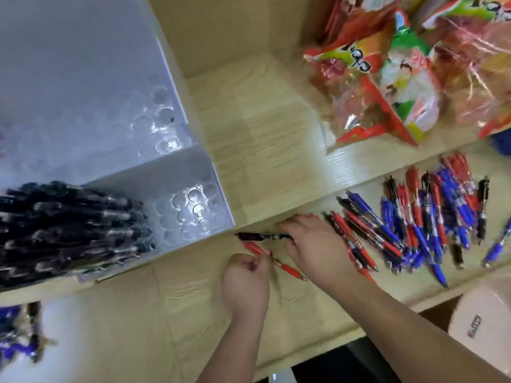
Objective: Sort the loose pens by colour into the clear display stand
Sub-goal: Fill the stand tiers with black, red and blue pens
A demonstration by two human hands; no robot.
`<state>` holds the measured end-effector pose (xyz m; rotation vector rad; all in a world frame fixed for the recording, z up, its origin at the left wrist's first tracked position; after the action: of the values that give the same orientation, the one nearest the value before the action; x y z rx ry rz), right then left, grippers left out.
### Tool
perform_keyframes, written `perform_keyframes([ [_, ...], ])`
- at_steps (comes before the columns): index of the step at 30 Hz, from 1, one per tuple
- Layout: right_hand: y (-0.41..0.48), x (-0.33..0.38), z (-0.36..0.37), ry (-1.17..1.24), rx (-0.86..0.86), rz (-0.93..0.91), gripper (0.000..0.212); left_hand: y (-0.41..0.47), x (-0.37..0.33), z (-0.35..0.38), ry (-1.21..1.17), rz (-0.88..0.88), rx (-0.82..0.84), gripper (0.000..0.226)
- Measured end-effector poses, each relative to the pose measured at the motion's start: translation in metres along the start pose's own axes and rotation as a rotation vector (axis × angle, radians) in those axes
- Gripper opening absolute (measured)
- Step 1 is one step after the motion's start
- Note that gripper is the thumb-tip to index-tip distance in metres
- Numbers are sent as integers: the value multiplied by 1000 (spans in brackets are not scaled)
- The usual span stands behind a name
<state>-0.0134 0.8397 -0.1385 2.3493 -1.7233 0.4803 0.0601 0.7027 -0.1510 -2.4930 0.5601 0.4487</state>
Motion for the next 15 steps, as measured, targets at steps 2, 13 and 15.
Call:
perform_keyframes([
  [2,8,2,12,-25,21,-42,30,2,-1,9,25,-44,-67,35],
  [13,13,18,7,-154,143,-172,26,8,9,-13,-192,-102,7,20],
  [15,8,25,-21,-53,117,-157,19,4,9,-47,-305,-37,-39,24],
])
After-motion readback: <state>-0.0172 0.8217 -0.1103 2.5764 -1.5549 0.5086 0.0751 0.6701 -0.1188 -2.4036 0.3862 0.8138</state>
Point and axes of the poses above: each hand's wrist, its own y-axis towards the middle knuckle, its own z-axis out of the palm, x = y × z, the point moved 3 cm from there along y, towards the middle knuckle, and after that the axes turned 15 degrees about -x, right-handed, at the moved point
